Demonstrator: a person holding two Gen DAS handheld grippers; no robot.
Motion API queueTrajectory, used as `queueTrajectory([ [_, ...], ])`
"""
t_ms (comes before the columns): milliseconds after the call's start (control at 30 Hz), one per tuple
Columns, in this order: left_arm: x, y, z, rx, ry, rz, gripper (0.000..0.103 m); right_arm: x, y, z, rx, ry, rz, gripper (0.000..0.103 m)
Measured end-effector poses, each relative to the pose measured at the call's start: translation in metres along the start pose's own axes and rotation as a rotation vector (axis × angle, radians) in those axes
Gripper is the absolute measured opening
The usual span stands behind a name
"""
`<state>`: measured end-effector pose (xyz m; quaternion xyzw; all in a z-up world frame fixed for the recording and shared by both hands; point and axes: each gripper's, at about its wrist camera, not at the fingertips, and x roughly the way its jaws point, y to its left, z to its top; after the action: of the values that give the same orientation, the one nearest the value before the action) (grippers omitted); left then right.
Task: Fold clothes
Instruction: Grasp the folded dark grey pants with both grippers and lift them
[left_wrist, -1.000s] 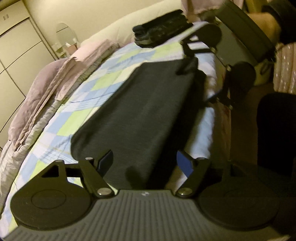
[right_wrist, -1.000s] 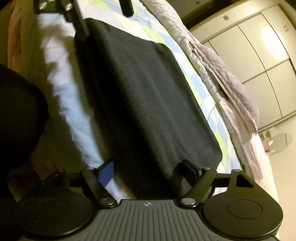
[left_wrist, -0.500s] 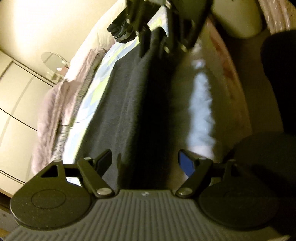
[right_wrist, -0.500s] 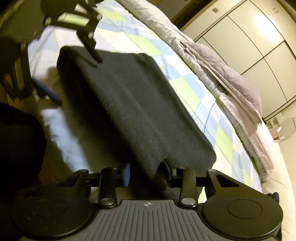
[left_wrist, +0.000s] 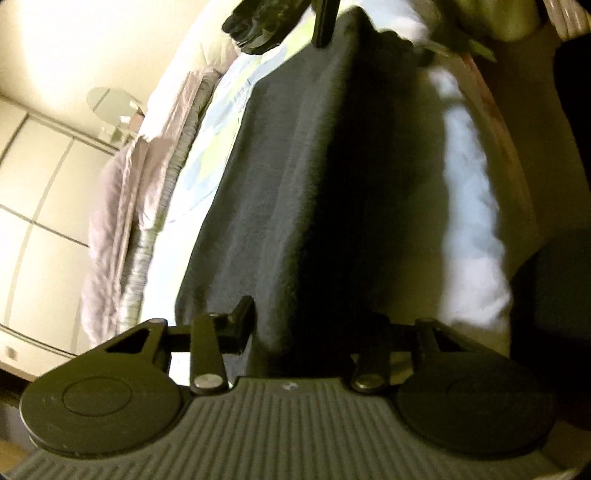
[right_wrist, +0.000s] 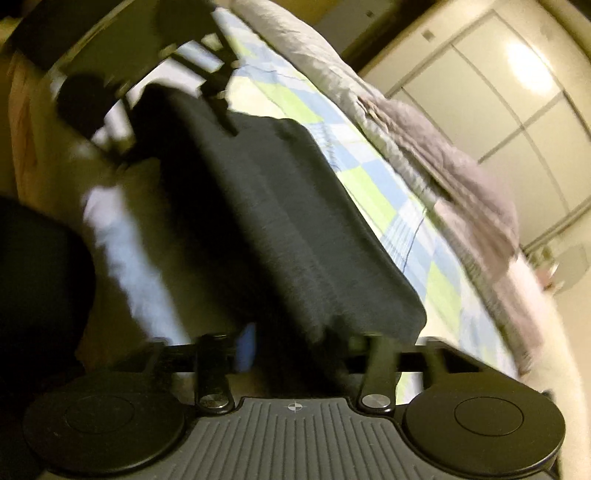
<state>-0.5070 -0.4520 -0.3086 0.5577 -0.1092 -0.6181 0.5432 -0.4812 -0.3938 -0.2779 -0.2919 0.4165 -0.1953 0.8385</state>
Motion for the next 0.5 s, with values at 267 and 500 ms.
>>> queueTrajectory([
  [267,-0.001,0.02,-0.003,-0.056,-0.006,-0.054,0.038,0.026,0.024,-0.004,-0.155,0.013,-0.079,0.08],
  [500,-0.005,0.001,-0.007,0.037,-0.007,-0.014,0.036,0.038,0.018,-0.011,-0.158,0.011,-0.116,0.077],
])
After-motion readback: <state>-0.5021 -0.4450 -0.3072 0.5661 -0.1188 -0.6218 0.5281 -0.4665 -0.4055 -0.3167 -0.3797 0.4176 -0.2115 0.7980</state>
